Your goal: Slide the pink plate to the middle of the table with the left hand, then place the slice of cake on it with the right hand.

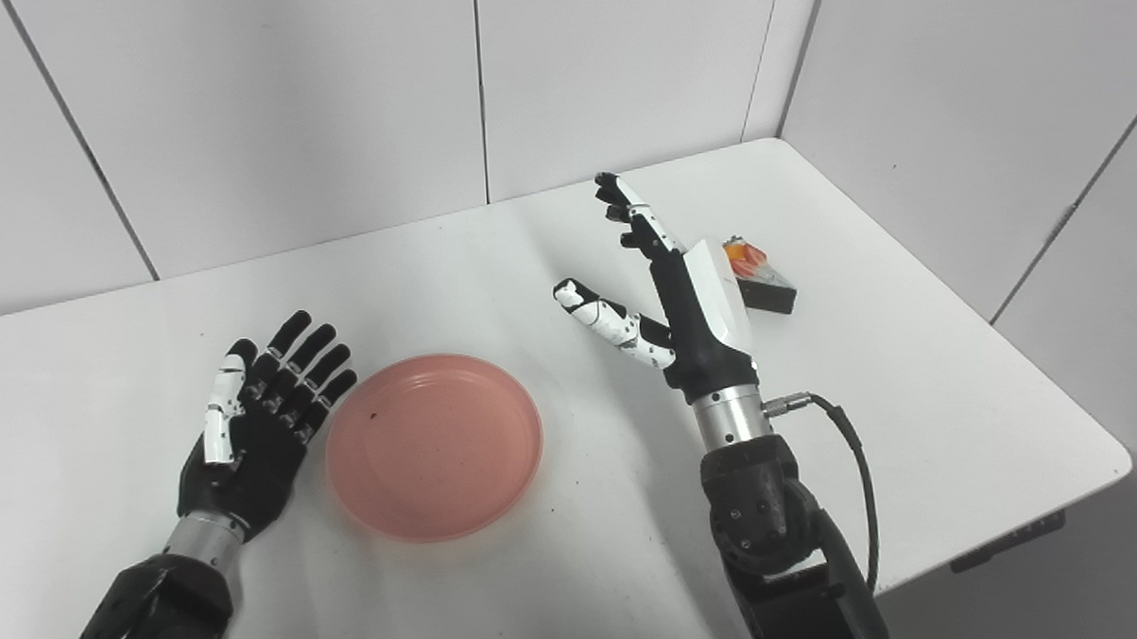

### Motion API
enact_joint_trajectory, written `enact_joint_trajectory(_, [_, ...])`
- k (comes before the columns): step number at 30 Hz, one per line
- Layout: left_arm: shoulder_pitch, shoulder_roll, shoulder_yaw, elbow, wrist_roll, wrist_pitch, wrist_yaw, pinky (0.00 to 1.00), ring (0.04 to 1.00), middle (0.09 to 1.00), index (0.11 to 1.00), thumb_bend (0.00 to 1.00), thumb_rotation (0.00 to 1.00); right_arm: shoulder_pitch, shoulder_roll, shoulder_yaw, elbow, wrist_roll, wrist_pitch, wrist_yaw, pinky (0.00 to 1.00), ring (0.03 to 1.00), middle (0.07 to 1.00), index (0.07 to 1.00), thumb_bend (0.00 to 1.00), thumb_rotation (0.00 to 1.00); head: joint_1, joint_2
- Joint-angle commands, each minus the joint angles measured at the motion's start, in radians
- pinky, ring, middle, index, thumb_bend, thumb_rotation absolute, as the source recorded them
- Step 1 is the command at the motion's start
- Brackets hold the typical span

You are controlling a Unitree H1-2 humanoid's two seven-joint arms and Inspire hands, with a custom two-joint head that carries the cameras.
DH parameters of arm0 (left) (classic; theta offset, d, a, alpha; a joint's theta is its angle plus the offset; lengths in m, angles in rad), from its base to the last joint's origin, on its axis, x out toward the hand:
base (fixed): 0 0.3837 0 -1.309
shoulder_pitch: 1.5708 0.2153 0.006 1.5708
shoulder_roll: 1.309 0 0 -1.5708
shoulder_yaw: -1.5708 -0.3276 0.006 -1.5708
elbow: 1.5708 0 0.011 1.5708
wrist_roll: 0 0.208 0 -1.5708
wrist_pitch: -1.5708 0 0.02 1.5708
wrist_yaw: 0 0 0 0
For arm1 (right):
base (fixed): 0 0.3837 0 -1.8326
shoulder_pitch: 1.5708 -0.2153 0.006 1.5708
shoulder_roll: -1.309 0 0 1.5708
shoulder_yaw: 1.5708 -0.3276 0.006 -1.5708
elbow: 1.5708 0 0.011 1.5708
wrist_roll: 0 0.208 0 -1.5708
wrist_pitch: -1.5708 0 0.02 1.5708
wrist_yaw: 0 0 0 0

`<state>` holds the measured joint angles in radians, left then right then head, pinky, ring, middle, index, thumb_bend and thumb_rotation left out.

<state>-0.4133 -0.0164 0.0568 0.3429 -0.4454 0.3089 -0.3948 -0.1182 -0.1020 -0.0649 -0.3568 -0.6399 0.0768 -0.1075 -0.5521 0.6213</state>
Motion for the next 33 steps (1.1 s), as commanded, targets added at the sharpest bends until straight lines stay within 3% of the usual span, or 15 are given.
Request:
enact_joint_trajectory(1, [0.038,0.029,0.004,0.070,0.021,0.011,0.011,0.91,0.902,0.900,0.893,0.40,1.00,-0.058,-0.034,-0.030,-0.039,-0.028,0.016,-0.029,0.75,0.806,0.850,0.884,0.70,0.90,0.001,-0.001])
enact_joint_trajectory(5, [0.026,0.043,0.011,0.113,0.008,-0.009,-0.021,0.92,0.915,0.907,0.895,0.41,1.00,-0.099,-0.071,-0.074,-0.017,-0.031,0.022,-0.035,0.74,0.817,0.861,0.893,0.75,0.83,-0.029,-0.013])
enact_joint_trajectory(8, [0.021,0.049,0.012,0.132,0.007,-0.026,-0.032,0.91,0.911,0.903,0.891,0.41,1.00,-0.128,-0.109,-0.102,0.010,-0.068,0.046,-0.043,0.71,0.793,0.852,0.887,0.77,0.73,-0.039,-0.021])
enact_joint_trajectory(12, [0.019,0.052,0.014,0.141,0.006,-0.030,-0.030,0.90,0.903,0.896,0.884,0.41,1.00,-0.147,-0.139,-0.117,0.029,-0.090,0.088,-0.035,0.66,0.763,0.847,0.890,0.81,0.71,-0.043,-0.025])
enact_joint_trajectory(15, [0.017,0.053,0.017,0.146,0.004,-0.031,-0.030,0.91,0.897,0.891,0.892,0.41,1.00,-0.162,-0.159,-0.130,0.050,-0.084,0.109,-0.039,0.63,0.760,0.851,0.895,0.83,0.63,-0.046,-0.026])
enact_joint_trajectory(18, [0.015,0.056,0.016,0.156,0.003,-0.039,-0.036,0.91,0.898,0.892,0.893,0.41,1.00,-0.174,-0.181,-0.132,0.075,-0.081,0.110,-0.047,0.63,0.762,0.849,0.892,0.83,0.62,-0.050,-0.030])
enact_joint_trajectory(21, [0.012,0.061,0.018,0.172,-0.004,-0.044,-0.047,0.92,0.905,0.898,0.892,0.41,1.00,-0.190,-0.209,-0.137,0.106,-0.077,0.114,-0.046,0.66,0.789,0.865,0.895,0.83,0.54,-0.053,-0.032])
enact_joint_trajectory(28, [0.010,0.060,0.024,0.174,-0.008,-0.039,-0.047,0.92,0.907,0.900,0.890,0.41,1.00,-0.205,-0.244,-0.134,0.139,-0.079,0.123,-0.053,0.67,0.814,0.878,0.894,0.84,0.50,-0.052,-0.032])
enact_joint_trajectory(33, [0.014,0.059,0.021,0.169,-0.004,-0.040,-0.045,0.91,0.904,0.897,0.893,0.41,1.00,-0.217,-0.299,-0.134,0.165,-0.083,0.182,0.015,0.71,0.867,0.931,0.926,0.85,0.49,-0.048,-0.032])
